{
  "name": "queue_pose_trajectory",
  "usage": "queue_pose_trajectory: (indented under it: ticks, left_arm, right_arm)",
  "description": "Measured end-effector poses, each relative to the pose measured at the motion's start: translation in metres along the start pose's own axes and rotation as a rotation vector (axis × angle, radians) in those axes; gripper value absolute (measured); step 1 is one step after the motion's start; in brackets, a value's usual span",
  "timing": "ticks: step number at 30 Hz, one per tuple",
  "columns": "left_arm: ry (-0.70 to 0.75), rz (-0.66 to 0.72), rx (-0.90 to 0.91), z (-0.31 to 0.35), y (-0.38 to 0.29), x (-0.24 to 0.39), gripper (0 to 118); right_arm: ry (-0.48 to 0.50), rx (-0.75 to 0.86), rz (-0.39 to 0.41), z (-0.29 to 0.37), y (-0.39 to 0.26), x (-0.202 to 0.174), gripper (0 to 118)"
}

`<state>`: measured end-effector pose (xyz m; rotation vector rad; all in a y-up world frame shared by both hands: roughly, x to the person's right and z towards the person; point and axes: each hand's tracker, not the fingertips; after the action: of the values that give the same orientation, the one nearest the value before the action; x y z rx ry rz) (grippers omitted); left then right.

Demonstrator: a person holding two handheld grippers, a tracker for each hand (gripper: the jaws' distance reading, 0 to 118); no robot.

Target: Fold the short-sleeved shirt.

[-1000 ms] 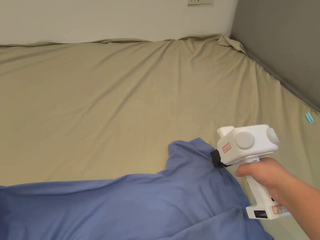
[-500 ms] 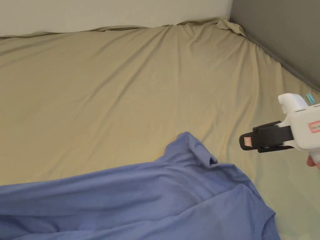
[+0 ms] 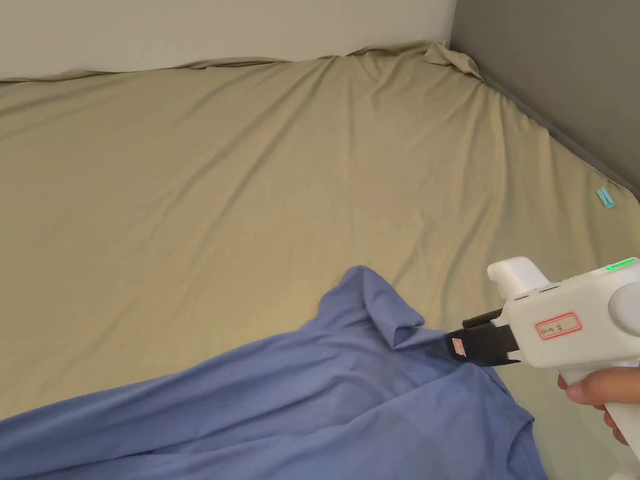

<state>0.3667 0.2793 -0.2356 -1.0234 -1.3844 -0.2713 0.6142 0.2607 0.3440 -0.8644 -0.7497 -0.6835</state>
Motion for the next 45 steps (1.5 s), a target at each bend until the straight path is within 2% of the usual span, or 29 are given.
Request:
queue_pose_trajectory:
  ticks: [5, 7, 8, 9, 10, 11, 13, 14, 16, 18, 19, 20, 21, 23, 24, 26, 30, 34, 37, 43, 45]
  left_arm:
    - [-0.005, 0.004, -0.014, 0.003, -0.012, 0.001, 5]
    - [-0.008, 0.004, -0.019, 0.003, -0.017, 0.003, 5]
    - [-0.012, 0.005, -0.024, 0.003, -0.02, 0.004, 5]
    - [-0.014, 0.007, -0.029, 0.002, -0.022, 0.005, 5]
    - [-0.013, 0.007, -0.033, 0.001, -0.025, 0.006, 5]
    - [-0.01, 0.007, -0.036, 0.0, -0.027, 0.006, 5]
    - [-0.008, 0.015, -0.041, -0.001, -0.031, 0.006, 5]
    - [-0.01, 0.028, -0.044, -0.002, -0.033, 0.005, 5]
    - [-0.017, 0.042, -0.049, -0.002, -0.035, 0.004, 5]
    - [-0.015, 0.042, -0.053, -0.002, -0.037, 0.005, 5]
    - [-0.011, 0.037, -0.054, -0.002, -0.037, 0.005, 5]
    - [-0.008, 0.035, -0.053, -0.001, -0.037, 0.005, 5]
    - [-0.006, 0.035, -0.053, 0.0, -0.037, 0.004, 5]
    - [-0.005, 0.037, -0.053, 0.004, -0.037, 0.002, 5]
    - [-0.007, 0.039, -0.052, 0.006, -0.037, 0.001, 5]
    - [-0.01, 0.039, -0.054, 0.009, -0.037, -0.002, 5]
    - [0.013, 0.03, -0.063, 0.014, -0.037, -0.01, 5]
    - [0.028, 0.025, -0.089, 0.018, -0.042, -0.017, 5]
    - [0.044, 0.023, -0.131, 0.017, -0.05, -0.021, 5]
    - [0.084, -0.015, -0.229, 0.007, -0.077, -0.026, 5]
    - [0.115, -0.038, -0.27, -0.003, -0.085, -0.027, 5]
  right_arm:
    - [0.042, -0.006, -0.047, -0.012, 0.003, 0.002, 5]
    - [0.023, 0.012, -0.024, -0.016, 0.007, 0.0, 5]
    - [0.007, 0.046, 0.013, -0.019, 0.011, -0.003, 9]
    - [-0.019, 0.058, 0.049, -0.027, 0.015, 0.001, 33]
    - [-0.064, 0.067, 0.077, -0.032, 0.021, -0.003, 97]
    - [-0.097, 0.068, 0.092, -0.041, 0.027, -0.006, 118]
    - [-0.151, 0.026, 0.115, -0.06, 0.033, -0.014, 116]
    - [-0.143, 0.024, 0.14, -0.073, 0.044, -0.018, 115]
    - [-0.2, -0.068, 0.137, -0.097, 0.054, -0.024, 106]
    - [-0.241, -0.073, 0.167, -0.129, 0.049, -0.02, 94]
    - [-0.295, -0.086, 0.18, -0.137, 0.049, -0.02, 54]
    - [-0.341, -0.086, 0.17, -0.14, 0.048, -0.016, 9]
    - [-0.37, -0.053, 0.127, -0.127, 0.05, -0.015, 4]
    - [-0.168, -0.024, 0.005, -0.101, 0.048, 0.001, 4]
    - [-0.127, 0.003, -0.022, -0.086, 0.045, 0.005, 4]
    - [-0.084, 0.031, 0.031, -0.045, 0.033, 0.009, 4]
    - [-0.037, 0.049, 0.03, 0.022, 0.002, 0.008, 4]
    - [0.079, -0.035, 0.079, 0.059, -0.037, -0.002, 4]
    - [0.059, -0.137, 0.127, 0.058, -0.066, -0.003, 4]
    - [0.088, -0.231, 0.108, 0.035, -0.104, -0.007, 4]
    - [0.051, -0.258, 0.119, 0.02, -0.109, -0.003, 4]
